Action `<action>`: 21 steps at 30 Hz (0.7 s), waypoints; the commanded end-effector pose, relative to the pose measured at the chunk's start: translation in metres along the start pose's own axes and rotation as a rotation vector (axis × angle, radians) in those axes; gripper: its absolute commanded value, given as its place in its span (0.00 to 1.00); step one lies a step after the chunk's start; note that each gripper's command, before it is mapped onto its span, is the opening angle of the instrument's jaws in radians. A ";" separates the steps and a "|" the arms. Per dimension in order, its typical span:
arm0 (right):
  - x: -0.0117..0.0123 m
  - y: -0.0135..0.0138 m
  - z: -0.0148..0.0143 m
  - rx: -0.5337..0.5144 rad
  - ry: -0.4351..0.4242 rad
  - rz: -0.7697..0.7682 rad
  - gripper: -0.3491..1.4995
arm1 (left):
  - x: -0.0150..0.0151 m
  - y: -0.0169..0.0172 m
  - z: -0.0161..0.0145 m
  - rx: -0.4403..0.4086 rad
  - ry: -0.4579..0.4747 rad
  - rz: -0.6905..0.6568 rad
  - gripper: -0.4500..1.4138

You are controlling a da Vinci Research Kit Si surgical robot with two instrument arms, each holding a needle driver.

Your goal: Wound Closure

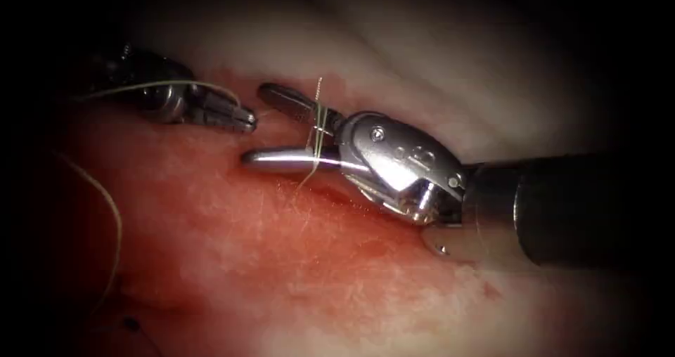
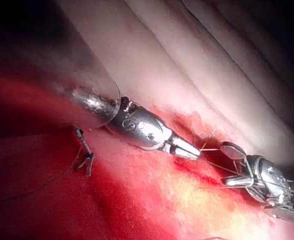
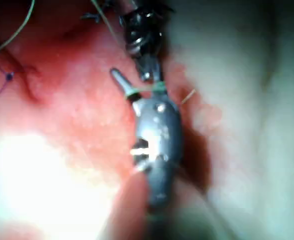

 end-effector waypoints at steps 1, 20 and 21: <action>-0.0006 0.0001 0.0004 -0.024 0.001 0.022 0.47 | -0.0005 0.0002 0.0005 0.004 -0.001 -0.001 0.05; -0.0016 0.0008 -0.0028 -0.278 -0.048 0.160 0.45 | 0.0026 0.0032 0.0051 -0.037 0.010 -0.029 0.05; -0.0017 0.0009 -0.0028 -0.286 -0.046 0.164 0.45 | 0.0027 0.0033 0.0053 -0.041 0.010 -0.030 0.05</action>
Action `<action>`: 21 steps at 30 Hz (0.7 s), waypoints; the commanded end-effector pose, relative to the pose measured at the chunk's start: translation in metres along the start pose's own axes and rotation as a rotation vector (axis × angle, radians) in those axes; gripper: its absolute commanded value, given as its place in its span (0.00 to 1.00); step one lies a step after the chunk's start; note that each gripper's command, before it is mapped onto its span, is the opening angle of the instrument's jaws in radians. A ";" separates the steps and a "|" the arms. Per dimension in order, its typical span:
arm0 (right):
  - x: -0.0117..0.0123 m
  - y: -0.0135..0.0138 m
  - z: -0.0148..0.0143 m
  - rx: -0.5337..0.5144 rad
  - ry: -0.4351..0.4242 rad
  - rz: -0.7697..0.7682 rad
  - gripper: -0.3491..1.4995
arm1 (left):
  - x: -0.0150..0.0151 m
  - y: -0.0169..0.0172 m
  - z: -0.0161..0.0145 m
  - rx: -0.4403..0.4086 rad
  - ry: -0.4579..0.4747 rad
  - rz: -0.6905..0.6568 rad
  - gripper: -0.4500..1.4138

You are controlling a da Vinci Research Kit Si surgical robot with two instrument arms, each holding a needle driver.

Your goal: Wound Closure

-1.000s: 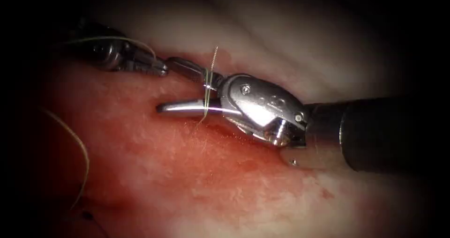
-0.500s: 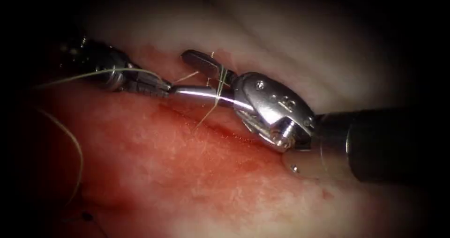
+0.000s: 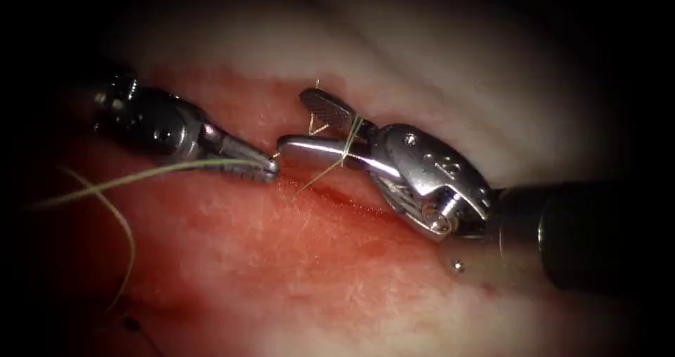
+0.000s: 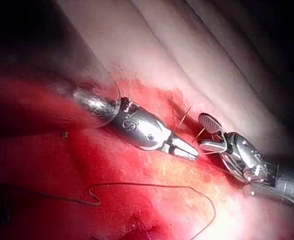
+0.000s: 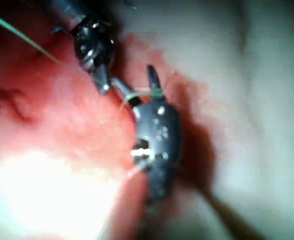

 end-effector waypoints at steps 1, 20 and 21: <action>-0.0007 0.0002 0.0005 -0.012 0.005 0.008 0.45 | -0.0007 0.0001 0.0005 -0.002 0.000 -0.001 0.05; -0.0036 0.0037 0.0006 -0.167 -0.071 0.084 0.51 | 0.0007 -0.0004 0.0022 -0.007 0.001 -0.016 0.05; -0.0038 0.0038 0.0008 -0.171 -0.074 0.093 0.51 | 0.0007 -0.0004 0.0022 -0.008 -0.001 -0.016 0.05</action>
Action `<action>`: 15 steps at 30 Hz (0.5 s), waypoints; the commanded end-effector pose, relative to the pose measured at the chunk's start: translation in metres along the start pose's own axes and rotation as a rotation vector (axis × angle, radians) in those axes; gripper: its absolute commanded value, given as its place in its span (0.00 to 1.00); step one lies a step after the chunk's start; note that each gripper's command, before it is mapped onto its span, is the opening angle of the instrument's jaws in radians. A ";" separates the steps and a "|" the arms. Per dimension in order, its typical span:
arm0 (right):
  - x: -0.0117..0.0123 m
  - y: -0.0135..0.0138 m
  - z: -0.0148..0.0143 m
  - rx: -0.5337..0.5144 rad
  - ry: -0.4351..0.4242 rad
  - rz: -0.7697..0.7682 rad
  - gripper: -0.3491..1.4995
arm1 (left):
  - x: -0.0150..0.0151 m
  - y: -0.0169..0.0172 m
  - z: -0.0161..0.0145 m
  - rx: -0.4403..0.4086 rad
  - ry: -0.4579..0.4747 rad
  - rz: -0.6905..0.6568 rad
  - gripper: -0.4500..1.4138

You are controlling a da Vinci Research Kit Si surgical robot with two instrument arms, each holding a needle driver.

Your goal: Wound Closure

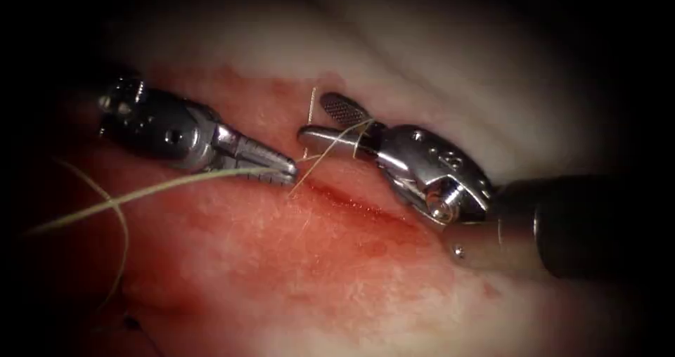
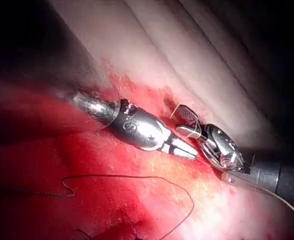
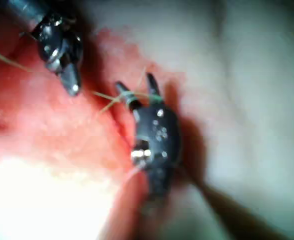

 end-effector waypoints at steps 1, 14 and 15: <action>-0.0007 -0.0001 0.0010 0.001 -0.001 0.003 0.53 | -0.0008 0.0001 0.0005 -0.002 -0.001 0.000 0.05; -0.0019 -0.0008 0.0036 0.038 -0.030 0.068 0.64 | -0.0008 0.0002 0.0004 -0.003 -0.001 -0.001 0.05; -0.0019 -0.0008 0.0037 0.040 -0.033 0.067 0.63 | -0.0008 0.0002 0.0004 -0.003 -0.001 -0.001 0.05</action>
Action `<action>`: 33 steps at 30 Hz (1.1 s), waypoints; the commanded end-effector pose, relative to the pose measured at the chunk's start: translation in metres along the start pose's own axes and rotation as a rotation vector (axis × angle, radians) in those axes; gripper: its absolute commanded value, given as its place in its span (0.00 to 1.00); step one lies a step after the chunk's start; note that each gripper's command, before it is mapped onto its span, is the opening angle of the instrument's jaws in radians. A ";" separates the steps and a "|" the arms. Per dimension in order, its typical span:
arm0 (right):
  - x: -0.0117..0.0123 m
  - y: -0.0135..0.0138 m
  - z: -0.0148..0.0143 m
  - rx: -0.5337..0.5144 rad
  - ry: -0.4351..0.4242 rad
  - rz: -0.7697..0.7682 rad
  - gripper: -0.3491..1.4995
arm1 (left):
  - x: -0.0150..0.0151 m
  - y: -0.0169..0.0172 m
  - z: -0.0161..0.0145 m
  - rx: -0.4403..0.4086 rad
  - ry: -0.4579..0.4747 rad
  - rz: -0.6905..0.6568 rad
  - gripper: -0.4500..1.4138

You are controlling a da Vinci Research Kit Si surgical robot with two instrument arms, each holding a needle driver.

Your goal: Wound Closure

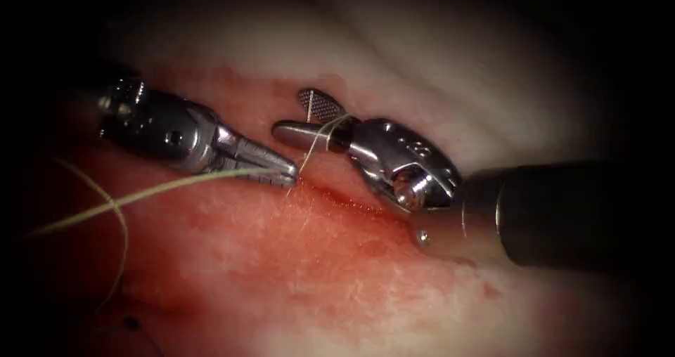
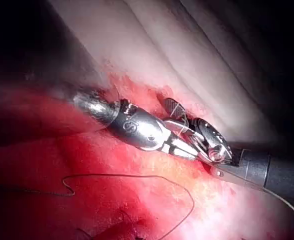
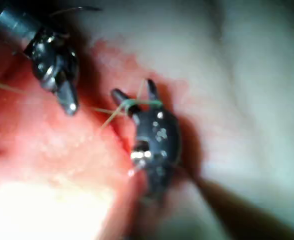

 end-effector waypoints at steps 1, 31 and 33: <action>-0.0006 -0.0002 0.0009 0.007 -0.005 0.006 0.62 | -0.0007 0.0001 0.0004 -0.003 0.002 0.000 0.05; 0.0004 -0.0110 -0.0005 -0.222 -0.022 -0.481 0.00 | -0.0005 -0.0104 -0.0054 0.153 -0.133 -0.152 0.05; -0.0001 -0.0114 -0.0004 -0.244 -0.060 -0.557 0.00 | -0.0017 -0.0119 -0.0053 0.168 -0.157 -0.167 0.05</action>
